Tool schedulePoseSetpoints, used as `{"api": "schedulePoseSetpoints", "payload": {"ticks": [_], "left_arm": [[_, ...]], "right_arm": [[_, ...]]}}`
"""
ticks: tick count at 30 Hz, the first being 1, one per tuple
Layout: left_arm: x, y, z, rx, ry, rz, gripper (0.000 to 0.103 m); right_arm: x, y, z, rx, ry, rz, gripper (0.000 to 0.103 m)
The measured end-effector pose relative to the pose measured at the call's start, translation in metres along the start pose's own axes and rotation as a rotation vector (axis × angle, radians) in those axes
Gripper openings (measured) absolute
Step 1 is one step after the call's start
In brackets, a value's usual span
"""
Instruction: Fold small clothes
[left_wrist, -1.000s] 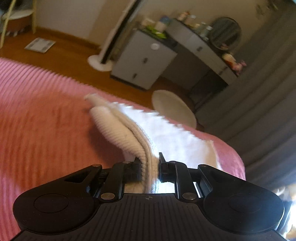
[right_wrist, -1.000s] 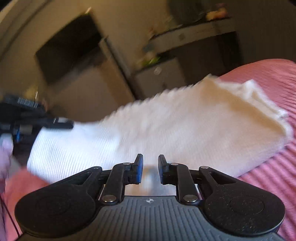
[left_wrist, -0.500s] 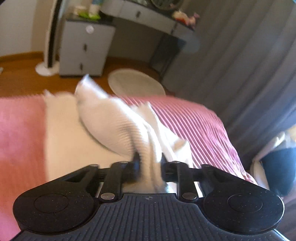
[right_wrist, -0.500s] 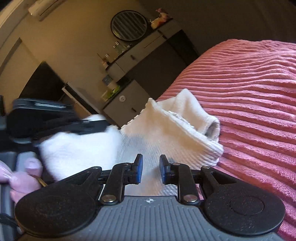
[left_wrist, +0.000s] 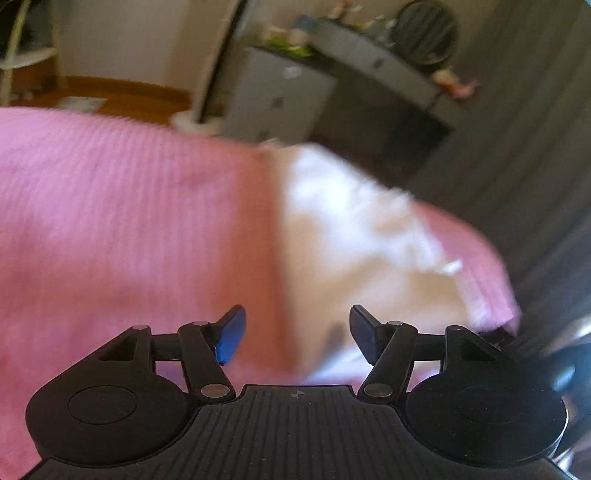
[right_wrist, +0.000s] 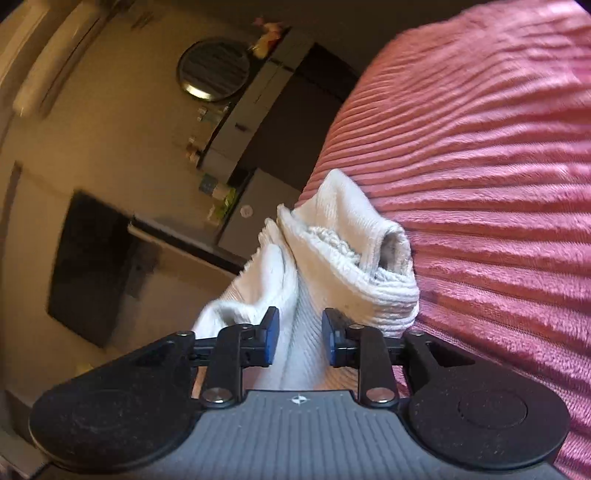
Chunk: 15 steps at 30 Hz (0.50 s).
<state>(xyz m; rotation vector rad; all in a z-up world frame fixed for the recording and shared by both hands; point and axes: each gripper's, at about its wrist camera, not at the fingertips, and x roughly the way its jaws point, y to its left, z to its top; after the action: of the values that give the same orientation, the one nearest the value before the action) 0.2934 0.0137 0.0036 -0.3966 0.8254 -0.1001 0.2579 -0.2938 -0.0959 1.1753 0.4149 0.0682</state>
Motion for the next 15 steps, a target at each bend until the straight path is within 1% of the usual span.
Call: {"api": "schedulePoseSetpoints", "payload": {"ticks": [1, 2, 3, 4, 7, 10, 12, 14, 15], "left_arm": [[-0.001, 0.006, -0.007, 0.020, 0.003, 0.016, 0.068], [-0.001, 0.010, -0.012, 0.037, 0.002, 0.025, 0.070], [0.000, 0.015, -0.017, 0.053, -0.009, 0.030, 0.071], [0.003, 0.019, -0.022, 0.061, -0.025, 0.028, 0.074], [0.012, 0.030, -0.026, 0.070, -0.010, 0.037, 0.075], [0.006, 0.032, -0.026, 0.095, -0.049, 0.019, 0.077], [0.006, 0.034, -0.028, 0.100, -0.053, 0.007, 0.079], [0.005, 0.033, -0.030, 0.097, -0.045, 0.000, 0.079], [0.003, 0.034, -0.032, 0.095, -0.047, -0.004, 0.079]], "right_arm": [[0.000, -0.004, 0.003, 0.049, 0.002, 0.035, 0.041], [0.000, -0.008, 0.005, 0.099, 0.012, 0.072, 0.045], [0.001, -0.011, 0.008, 0.136, 0.026, 0.097, 0.051], [0.002, -0.010, 0.011, 0.137, 0.039, 0.096, 0.056], [0.012, 0.005, 0.020, 0.045, 0.071, 0.065, 0.059], [0.031, 0.023, 0.031, -0.043, 0.137, 0.045, 0.061], [0.052, 0.038, 0.038, -0.174, 0.200, -0.011, 0.062], [0.076, 0.049, 0.042, -0.303, 0.247, -0.111, 0.062], [0.087, 0.052, 0.043, -0.334, 0.280, -0.119, 0.062]]}}
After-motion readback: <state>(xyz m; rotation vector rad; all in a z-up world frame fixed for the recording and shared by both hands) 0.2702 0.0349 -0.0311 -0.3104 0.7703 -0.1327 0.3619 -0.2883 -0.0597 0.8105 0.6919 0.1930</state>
